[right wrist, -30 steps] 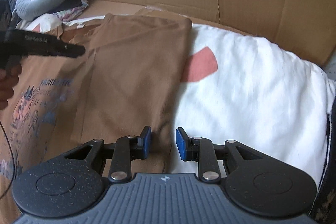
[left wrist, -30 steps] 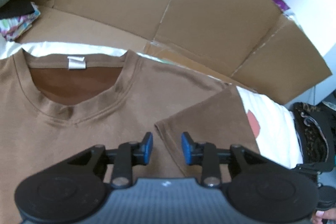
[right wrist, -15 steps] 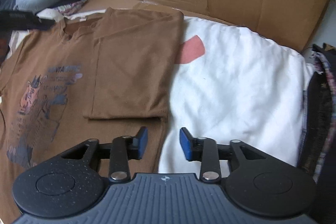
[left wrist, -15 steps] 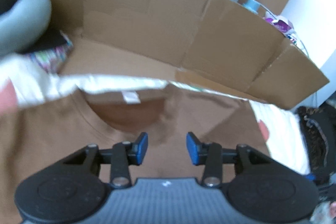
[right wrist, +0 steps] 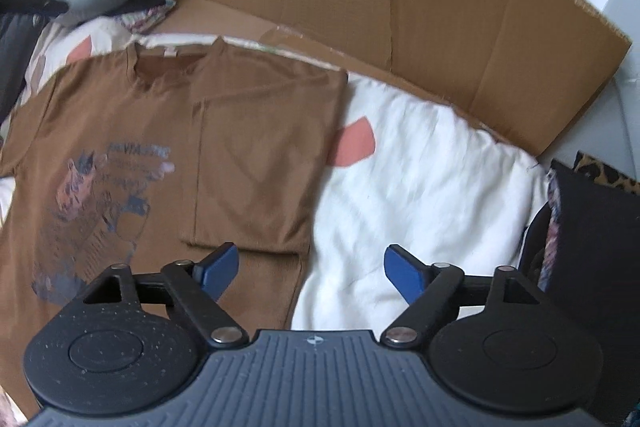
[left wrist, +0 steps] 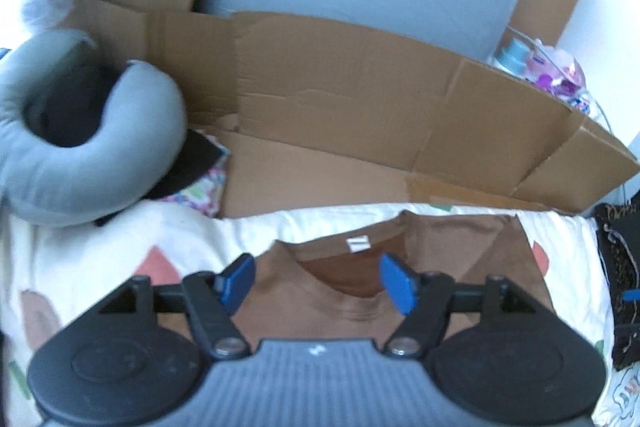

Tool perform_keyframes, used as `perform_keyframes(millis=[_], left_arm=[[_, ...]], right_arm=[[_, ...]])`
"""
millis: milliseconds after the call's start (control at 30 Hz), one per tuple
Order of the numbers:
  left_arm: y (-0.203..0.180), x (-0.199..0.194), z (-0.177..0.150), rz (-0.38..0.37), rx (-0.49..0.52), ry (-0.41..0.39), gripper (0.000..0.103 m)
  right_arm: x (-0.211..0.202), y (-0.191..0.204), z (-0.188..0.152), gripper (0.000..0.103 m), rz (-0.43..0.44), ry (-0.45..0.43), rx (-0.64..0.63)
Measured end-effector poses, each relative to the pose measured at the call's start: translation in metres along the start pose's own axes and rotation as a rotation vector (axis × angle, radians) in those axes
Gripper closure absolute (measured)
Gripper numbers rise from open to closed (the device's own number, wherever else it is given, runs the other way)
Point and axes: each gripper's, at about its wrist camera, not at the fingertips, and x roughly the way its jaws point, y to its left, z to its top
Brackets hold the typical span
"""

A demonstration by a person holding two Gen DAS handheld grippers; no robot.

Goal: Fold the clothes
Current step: 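Raise both open grippers away from the shirt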

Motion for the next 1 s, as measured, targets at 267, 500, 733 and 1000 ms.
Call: perform_keyframes(millis=[267,500,733,1000], left_arm=[[0.041,-0.044,-0.015,0.054,-0.048,0.033,0.022],[0.076,-0.084,-0.044,0.094,-0.08,0.089,0.02],[0.101,-0.122,-0.068,0.127,-0.133,0.108,0.02],[0.111,-0.149,-0.105,0.161,-0.215,0.107,0.02]], right_arm=[[-0.017,-0.001,0.036,0.008,-0.002,-0.001,0.038],[-0.028,0.012,0.064,0.006,-0.008,0.028,0.04],[-0.04,0.035,0.087,0.006,-0.01,0.048,0.021],[-0.047,0.066,0.102,0.006,0.042,0.034,0.004]])
